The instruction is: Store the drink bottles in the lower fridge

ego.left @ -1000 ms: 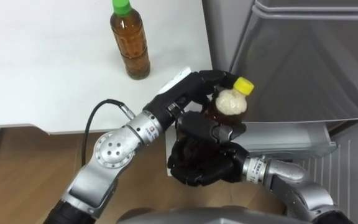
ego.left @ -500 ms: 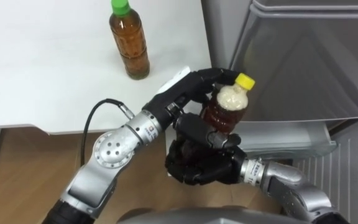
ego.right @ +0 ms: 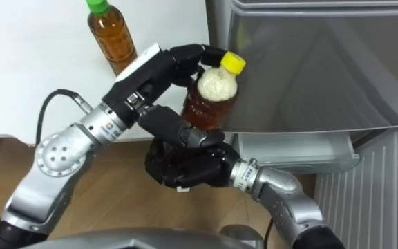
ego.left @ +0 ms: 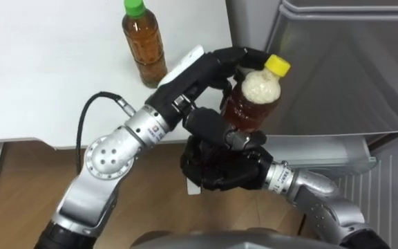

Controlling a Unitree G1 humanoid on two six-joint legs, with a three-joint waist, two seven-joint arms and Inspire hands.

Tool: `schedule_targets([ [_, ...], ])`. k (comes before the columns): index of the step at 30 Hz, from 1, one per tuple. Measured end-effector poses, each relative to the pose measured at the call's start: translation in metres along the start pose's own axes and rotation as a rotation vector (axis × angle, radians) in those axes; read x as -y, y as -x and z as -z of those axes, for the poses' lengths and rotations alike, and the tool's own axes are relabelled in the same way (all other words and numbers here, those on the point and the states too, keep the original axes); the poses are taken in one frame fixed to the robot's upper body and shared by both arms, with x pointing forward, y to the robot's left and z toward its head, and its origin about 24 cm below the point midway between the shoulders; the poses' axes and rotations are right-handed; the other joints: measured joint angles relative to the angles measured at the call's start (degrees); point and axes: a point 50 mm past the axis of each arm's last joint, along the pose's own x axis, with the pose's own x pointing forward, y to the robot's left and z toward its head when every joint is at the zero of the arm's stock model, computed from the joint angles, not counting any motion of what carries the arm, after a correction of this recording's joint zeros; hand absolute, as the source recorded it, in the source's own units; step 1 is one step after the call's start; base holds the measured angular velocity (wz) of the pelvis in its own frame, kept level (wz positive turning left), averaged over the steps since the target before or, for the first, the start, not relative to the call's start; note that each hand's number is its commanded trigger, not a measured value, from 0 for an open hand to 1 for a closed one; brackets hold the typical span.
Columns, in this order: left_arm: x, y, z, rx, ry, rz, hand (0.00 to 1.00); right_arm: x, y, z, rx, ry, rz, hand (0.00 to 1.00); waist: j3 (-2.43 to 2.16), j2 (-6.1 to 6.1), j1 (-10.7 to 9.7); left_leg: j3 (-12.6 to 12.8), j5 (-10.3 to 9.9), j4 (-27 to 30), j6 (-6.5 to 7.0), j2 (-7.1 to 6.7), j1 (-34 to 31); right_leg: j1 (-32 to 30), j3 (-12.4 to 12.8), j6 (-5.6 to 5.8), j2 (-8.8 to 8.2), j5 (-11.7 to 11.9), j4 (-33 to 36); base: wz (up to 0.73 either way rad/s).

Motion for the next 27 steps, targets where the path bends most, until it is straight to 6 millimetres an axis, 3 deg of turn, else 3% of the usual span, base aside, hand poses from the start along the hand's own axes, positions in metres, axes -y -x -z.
schedule_targets([
  [10,-0.018,0.006,-0.032,0.134,-0.030,-0.039,0.00,-0.001,0.003,-0.014,0.112,0.024,-0.043,1.00,0.03,1.11,-0.09,-0.38,-0.23,0.13,-0.07,0.04,0.21,0.81,-0.24,0.00,-0.04,0.00,-0.75,0.01],
  [12,-0.025,0.007,-0.045,0.208,-0.013,-0.064,0.00,-0.002,0.004,-0.011,0.119,0.000,-0.038,1.00,0.06,1.20,0.17,-0.36,-0.23,0.08,-0.07,0.04,0.26,0.82,-0.25,0.00,-0.03,0.00,-0.76,0.00],
  [14,-0.037,0.009,-0.074,0.396,0.023,-0.134,0.00,-0.004,0.013,0.003,0.078,-0.058,-0.003,1.00,0.16,1.36,0.71,-0.35,-0.23,-0.14,-0.07,-0.01,0.65,1.10,-0.30,0.00,-0.03,0.00,-0.79,0.00],
  [17,-0.041,0.013,-0.096,0.584,0.064,-0.180,0.00,-0.007,0.025,0.022,-0.036,-0.078,0.027,1.00,0.39,1.72,1.85,0.22,-0.22,-1.07,-0.06,-0.01,2.14,1.90,-0.23,0.11,-0.03,-0.07,-0.80,-0.10],
  [21,-0.042,0.013,-0.099,0.609,0.076,-0.187,0.00,-0.007,0.029,0.030,-0.140,-0.044,0.032,1.00,0.41,1.68,2.41,0.35,-0.22,-0.90,-0.07,0.04,2.01,1.80,-0.25,0.11,-0.01,-0.07,-0.77,-0.05],
  [27,-0.049,0.012,-0.107,0.652,0.042,-0.210,0.00,-0.007,0.030,0.032,-0.156,-0.042,0.045,1.00,0.30,1.48,5.31,0.45,-0.22,-0.89,-0.06,0.04,2.16,1.81,-0.15,0.11,-0.02,-0.07,-0.68,0.00],
])
